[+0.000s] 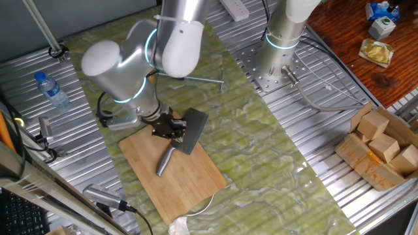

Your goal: Put the knife on the knife rack

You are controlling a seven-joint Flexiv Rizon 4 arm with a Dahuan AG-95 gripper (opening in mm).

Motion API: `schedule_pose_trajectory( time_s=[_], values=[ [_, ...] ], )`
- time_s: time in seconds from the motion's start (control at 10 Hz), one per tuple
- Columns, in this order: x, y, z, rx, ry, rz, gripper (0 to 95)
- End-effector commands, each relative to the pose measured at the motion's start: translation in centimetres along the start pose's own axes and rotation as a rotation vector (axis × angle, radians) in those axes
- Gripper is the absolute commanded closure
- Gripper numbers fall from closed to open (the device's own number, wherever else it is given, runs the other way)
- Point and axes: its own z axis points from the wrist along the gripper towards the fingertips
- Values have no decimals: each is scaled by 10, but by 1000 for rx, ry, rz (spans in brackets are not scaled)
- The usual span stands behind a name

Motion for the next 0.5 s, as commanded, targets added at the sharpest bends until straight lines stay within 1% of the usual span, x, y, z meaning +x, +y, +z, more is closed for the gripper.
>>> schedule_pose_trajectory(
  time_s=[0.1,0.3,0.4,0.5],
  values=[
    [0,0,1,6,4,24,950],
    [0,0,2,8,8,39,950],
    [1,2,2,8,9,64,950],
    [2,3,4,5,2,77,950]
  ],
)
